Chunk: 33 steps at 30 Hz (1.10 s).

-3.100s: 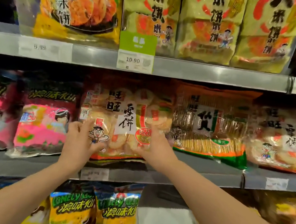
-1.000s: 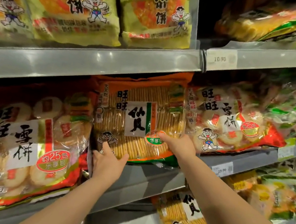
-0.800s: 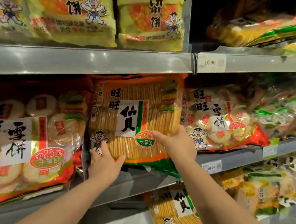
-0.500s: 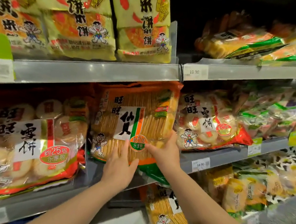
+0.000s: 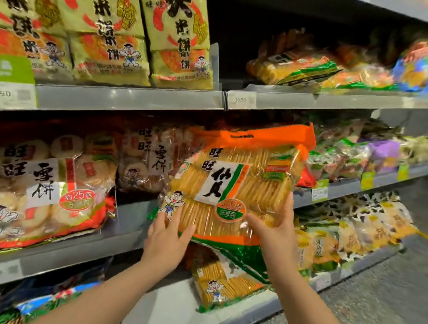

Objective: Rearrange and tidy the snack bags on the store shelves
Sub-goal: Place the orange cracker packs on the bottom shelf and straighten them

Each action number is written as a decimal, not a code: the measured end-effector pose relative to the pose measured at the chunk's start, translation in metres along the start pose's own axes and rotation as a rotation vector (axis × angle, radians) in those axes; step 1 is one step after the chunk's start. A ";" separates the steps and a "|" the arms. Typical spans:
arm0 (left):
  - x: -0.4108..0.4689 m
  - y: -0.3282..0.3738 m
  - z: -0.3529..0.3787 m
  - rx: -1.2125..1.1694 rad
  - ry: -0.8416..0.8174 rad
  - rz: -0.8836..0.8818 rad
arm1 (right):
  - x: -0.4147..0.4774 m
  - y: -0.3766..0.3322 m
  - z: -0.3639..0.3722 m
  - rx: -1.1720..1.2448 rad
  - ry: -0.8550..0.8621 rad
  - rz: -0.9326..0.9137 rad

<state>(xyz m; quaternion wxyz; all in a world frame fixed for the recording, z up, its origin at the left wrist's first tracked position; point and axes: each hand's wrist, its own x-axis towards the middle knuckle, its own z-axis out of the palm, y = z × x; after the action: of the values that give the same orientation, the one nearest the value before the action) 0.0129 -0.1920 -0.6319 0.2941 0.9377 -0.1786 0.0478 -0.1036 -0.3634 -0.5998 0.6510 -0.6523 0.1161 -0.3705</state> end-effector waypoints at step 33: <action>-0.155 -0.148 0.136 -0.233 -0.289 -0.365 | -0.109 0.150 -0.063 -0.502 -0.347 0.468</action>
<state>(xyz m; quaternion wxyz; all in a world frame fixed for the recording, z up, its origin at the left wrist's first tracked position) -0.0795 -0.1085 -0.8530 0.3754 0.9113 -0.0509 -0.1612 -0.1704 -0.3612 -0.7841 0.5479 -0.8002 0.2373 -0.0561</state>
